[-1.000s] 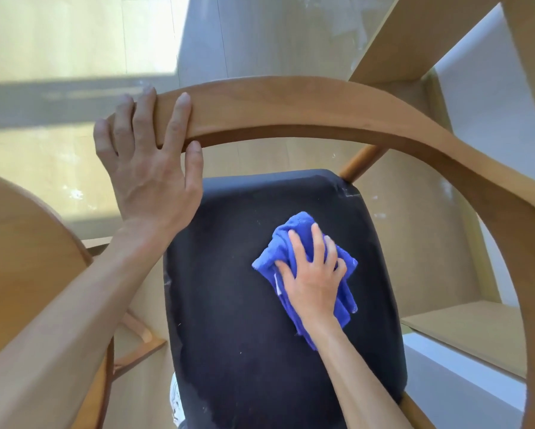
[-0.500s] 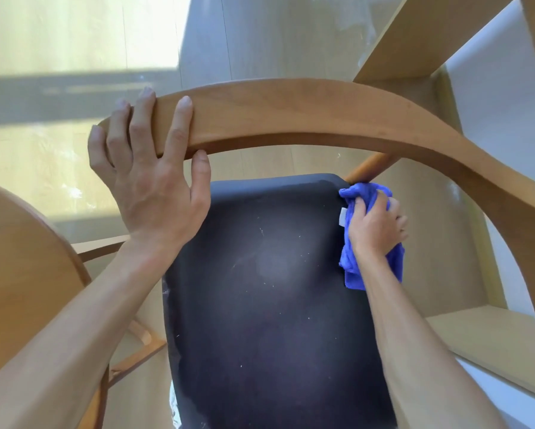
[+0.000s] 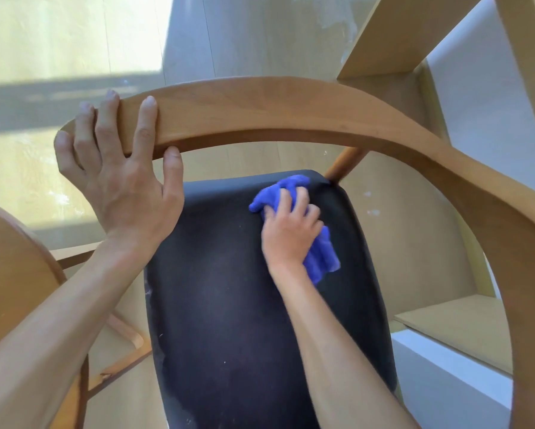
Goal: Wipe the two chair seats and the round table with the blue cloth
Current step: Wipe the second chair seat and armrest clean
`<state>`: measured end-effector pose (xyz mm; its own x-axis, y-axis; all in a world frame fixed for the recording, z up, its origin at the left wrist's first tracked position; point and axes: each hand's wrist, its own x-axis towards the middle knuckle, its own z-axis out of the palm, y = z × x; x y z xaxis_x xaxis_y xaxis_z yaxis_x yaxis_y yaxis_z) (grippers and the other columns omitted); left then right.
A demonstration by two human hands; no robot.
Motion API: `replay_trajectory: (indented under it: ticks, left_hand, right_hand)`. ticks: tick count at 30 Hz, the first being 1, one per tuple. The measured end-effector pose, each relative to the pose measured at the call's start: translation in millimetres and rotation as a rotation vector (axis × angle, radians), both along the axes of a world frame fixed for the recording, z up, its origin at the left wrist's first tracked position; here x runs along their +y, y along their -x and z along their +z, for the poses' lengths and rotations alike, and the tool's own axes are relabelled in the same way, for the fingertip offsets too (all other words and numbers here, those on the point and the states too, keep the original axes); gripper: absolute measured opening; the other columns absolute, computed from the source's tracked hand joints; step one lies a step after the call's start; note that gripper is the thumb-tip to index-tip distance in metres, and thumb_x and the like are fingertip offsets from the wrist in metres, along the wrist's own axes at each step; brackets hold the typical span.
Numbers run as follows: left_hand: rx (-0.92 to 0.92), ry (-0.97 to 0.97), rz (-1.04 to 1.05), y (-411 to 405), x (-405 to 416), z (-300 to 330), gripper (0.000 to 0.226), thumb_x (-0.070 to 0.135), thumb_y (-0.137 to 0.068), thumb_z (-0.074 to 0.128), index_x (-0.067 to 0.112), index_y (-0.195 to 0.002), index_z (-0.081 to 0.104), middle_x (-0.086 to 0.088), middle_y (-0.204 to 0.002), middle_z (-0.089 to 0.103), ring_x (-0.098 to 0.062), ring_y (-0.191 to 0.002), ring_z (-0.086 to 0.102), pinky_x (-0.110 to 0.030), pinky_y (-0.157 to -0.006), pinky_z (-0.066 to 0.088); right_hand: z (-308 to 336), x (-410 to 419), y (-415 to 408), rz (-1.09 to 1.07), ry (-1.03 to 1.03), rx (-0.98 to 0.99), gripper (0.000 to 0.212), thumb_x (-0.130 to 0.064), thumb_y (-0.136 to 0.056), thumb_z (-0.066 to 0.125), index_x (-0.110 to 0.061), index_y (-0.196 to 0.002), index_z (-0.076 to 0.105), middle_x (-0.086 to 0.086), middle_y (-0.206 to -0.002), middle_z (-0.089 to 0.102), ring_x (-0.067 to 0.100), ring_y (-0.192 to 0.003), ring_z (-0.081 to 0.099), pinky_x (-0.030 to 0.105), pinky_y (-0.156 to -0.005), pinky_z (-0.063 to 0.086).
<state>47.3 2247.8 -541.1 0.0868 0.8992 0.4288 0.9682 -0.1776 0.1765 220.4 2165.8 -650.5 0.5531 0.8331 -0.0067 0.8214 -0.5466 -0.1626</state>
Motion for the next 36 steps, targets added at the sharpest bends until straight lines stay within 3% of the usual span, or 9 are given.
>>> replay_trajectory:
  ticks: [8, 12, 16, 19, 23, 27, 32, 36]
  left_hand:
    - [0.014, 0.025, 0.02, 0, 1, -1, 0.049, 0.041, -0.098, 0.037, 0.027, -0.145, 0.041, -0.01, -0.154, 0.033, -0.035, -0.142, 0.027, -0.053, -0.115, 0.012]
    - [0.025, 0.034, 0.021, -1, 2, -1, 0.051, 0.043, -0.098, 0.036, 0.029, -0.146, 0.04, -0.009, -0.154, 0.032, -0.033, -0.143, 0.027, -0.051, -0.116, 0.01]
    - [0.032, 0.034, 0.014, 2, 2, -2, 0.05, 0.043, -0.098, 0.035, 0.028, -0.146, 0.04, -0.009, -0.154, 0.033, -0.034, -0.143, 0.027, -0.05, -0.116, 0.01]
    - [0.038, 0.062, 0.01, 2, 1, 0, 0.051, 0.043, -0.099, 0.035, 0.029, -0.148, 0.037, -0.009, -0.155, 0.03, -0.032, -0.144, 0.023, -0.049, -0.116, 0.008]
    - [0.045, 0.095, 0.007, 3, 0, 4, 0.052, 0.044, -0.099, 0.032, 0.029, -0.149, 0.034, -0.009, -0.157, 0.027, -0.032, -0.146, 0.02, -0.049, -0.117, 0.006]
    - [0.067, 0.097, -0.008, 5, 1, 5, 0.052, 0.043, -0.099, 0.031, 0.029, -0.149, 0.033, -0.008, -0.156, 0.028, -0.031, -0.145, 0.022, -0.048, -0.118, 0.009]
    - [0.061, 0.122, -0.03, 9, 1, 6, 0.052, 0.041, -0.098, 0.034, 0.031, -0.149, 0.032, -0.006, -0.157, 0.027, -0.03, -0.146, 0.021, -0.046, -0.117, 0.008]
    - [0.036, 0.126, -0.052, 8, 2, 6, 0.052, 0.04, -0.098, 0.036, 0.031, -0.149, 0.032, -0.006, -0.157, 0.027, -0.03, -0.145, 0.022, -0.048, -0.117, 0.009]
  right_hand:
    - [-5, -51, 110, 0.466, -0.056, 0.013, 0.035, -0.046, -0.086, 0.052, -0.025, -0.113, 0.059, 0.005, -0.129, 0.054, 0.028, -0.087, 0.052, 0.039, -0.068, 0.04]
    - [-8, -61, 107, 0.625, -0.105, 0.007, 0.04, -0.047, -0.082, 0.056, -0.025, -0.115, 0.058, 0.005, -0.129, 0.056, 0.028, -0.083, 0.05, 0.039, -0.068, 0.04]
    - [-7, -50, 83, 0.674, -0.145, 0.017, 0.022, -0.029, -0.08, 0.063, -0.023, -0.101, 0.06, 0.006, -0.12, 0.06, 0.027, -0.071, 0.045, 0.039, -0.062, 0.034]
    - [-3, -42, 52, 0.609, -0.138, -0.014, 0.014, -0.025, -0.082, 0.062, -0.024, -0.096, 0.063, 0.007, -0.115, 0.062, 0.027, -0.067, 0.045, 0.037, -0.058, 0.031]
    - [2, -38, -23, 0.455, -0.086, -0.026, 0.03, -0.036, -0.079, 0.064, -0.025, -0.106, 0.064, 0.009, -0.121, 0.059, 0.031, -0.073, 0.05, 0.036, -0.059, 0.037]
    - [9, -46, -82, 0.12, -0.034, 0.108, 0.04, -0.04, -0.084, 0.064, -0.019, -0.118, 0.061, 0.01, -0.132, 0.05, 0.041, -0.095, 0.05, 0.047, -0.079, 0.041]
    - [7, -50, -77, -0.053, -0.007, 0.067, 0.047, -0.044, -0.09, 0.058, -0.023, -0.131, 0.052, 0.008, -0.143, 0.038, 0.041, -0.111, 0.042, 0.05, -0.088, 0.035]
    - [6, -44, -49, -0.212, 0.01, 0.108, 0.052, -0.049, -0.086, 0.06, -0.024, -0.131, 0.05, 0.009, -0.138, 0.038, 0.04, -0.105, 0.045, 0.049, -0.085, 0.039]
